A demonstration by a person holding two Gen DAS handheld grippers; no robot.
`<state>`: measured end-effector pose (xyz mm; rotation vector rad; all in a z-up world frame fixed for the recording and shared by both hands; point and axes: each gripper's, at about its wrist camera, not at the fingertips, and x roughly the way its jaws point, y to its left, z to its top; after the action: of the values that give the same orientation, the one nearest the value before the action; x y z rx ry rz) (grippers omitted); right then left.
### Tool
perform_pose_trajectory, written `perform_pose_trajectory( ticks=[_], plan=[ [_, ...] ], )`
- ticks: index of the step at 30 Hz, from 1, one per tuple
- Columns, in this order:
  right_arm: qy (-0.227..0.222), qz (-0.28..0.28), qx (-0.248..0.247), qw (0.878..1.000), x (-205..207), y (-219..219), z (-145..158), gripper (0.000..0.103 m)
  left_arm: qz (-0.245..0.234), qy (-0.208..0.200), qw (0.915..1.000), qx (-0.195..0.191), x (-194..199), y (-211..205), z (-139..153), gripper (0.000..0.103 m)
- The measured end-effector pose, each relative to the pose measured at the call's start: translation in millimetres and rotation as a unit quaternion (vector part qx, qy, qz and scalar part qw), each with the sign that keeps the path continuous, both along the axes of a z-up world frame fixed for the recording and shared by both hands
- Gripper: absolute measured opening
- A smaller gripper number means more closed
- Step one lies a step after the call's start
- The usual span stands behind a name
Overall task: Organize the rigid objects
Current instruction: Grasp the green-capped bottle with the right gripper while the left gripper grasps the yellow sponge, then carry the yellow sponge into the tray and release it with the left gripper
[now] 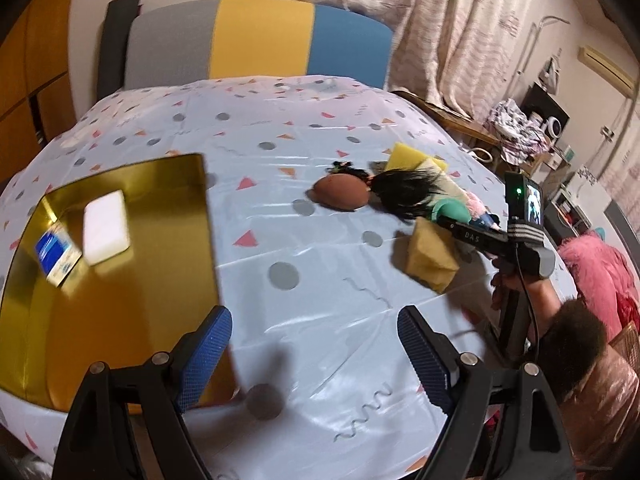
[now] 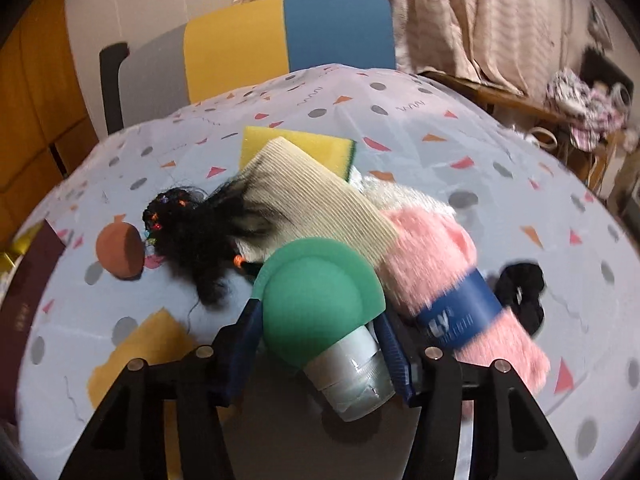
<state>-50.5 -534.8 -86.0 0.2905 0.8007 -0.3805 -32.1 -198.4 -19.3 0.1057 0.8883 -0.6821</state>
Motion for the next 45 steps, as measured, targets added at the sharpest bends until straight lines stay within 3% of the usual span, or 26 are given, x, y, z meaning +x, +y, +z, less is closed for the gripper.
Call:
perform_pose_trajectory(
  ticks=[7,12,17,24,28,30,32,45],
  plan=[
    [-0.057,-0.036,0.079,0.995,-58.5,9.3,1.9,0.057,-0.046,0.007,0.9989,-0.001,3.6,-48.8,-4.2,0.086],
    [-0.080,-0.086,0.079,0.990,-89.0,10.8,-2.2,0.057,-0.101,0.021,0.9945,0.018,3.0,-103.6,-17.2,0.087],
    [-0.098,-0.096,0.076,0.988,-97.7,10.8,-8.6,0.056,-0.127,0.012,0.9894,0.069,5.8,-152.8,-39.5,0.087],
    [-0.116,-0.106,0.113,0.981,-104.9,-0.1,-18.9,0.056,-0.145,0.024,0.9863,0.075,19.6,-200.4,-59.5,0.087],
    [-0.116,-0.106,0.111,0.981,-104.3,0.1,-19.8,0.056,-0.149,0.017,0.9838,0.098,26.2,-221.7,-73.3,0.087],
    [-0.117,-0.106,0.112,0.981,-104.3,-0.3,-20.4,0.056,-0.146,0.020,0.9832,0.108,30.0,-225.1,-81.6,0.085],
    [-0.117,-0.106,0.111,0.981,-103.8,-0.2,-20.9,0.056,-0.148,0.038,0.9837,0.096,33.0,-221.4,-87.3,0.056],
    [-0.105,-0.107,0.095,0.984,-101.2,2.7,-21.2,0.056,-0.114,0.074,0.9903,0.026,23.0,-150.0,-73.8,0.056]
  ],
)
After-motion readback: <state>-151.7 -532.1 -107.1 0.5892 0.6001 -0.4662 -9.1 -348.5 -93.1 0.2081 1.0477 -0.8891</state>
